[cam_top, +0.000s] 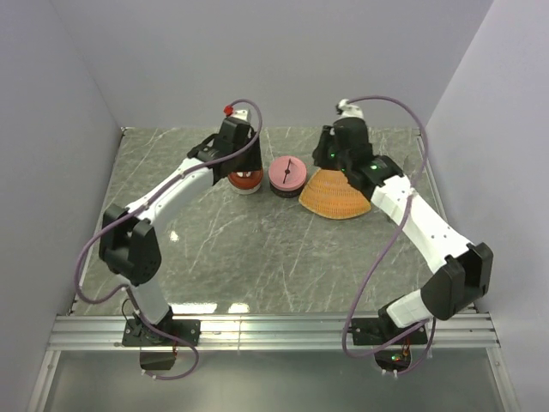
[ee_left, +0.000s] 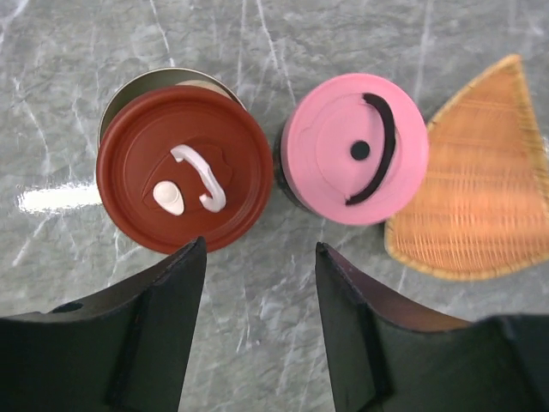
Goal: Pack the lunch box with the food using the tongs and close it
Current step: Put the lid back on the lunch box
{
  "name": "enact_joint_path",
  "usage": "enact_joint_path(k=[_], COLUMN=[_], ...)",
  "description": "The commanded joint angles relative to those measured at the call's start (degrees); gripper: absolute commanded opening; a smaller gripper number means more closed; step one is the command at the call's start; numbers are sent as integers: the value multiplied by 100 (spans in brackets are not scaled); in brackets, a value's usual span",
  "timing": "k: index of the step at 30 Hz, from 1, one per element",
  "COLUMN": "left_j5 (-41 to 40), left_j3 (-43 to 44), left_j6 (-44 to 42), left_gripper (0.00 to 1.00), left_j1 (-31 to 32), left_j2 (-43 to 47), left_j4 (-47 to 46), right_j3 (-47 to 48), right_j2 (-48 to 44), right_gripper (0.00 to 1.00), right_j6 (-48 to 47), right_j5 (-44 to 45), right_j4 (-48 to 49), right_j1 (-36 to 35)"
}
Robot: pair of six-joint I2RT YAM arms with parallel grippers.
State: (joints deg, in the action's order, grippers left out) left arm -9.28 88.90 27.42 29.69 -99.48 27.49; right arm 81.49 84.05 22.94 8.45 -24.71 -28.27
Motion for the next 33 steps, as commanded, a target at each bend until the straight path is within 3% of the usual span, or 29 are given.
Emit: enact_joint_path(k=[1,9,21,33], left_j5=[-715,-1296,-1700,-1964], left_j3=[601,707,1041,1516], left_j6=[421,1089,1687,1441], left_gripper=[57,52,51,49], left_j1=[54,177,309,309], left_j2=[-343,-765,-1346,-1855], left_j4=[669,846,1004,1294], right_j3=[-379,-854,-591,-749], right_j2=[-371,-881,-890,-1110], right_gripper=[33,34,35,36], right_j6=[106,-70,-729,-835], right_j5=[-203,-729,-1714,-2110], right_j4=[273,282,159,353], right_j1=[313,595,665,656])
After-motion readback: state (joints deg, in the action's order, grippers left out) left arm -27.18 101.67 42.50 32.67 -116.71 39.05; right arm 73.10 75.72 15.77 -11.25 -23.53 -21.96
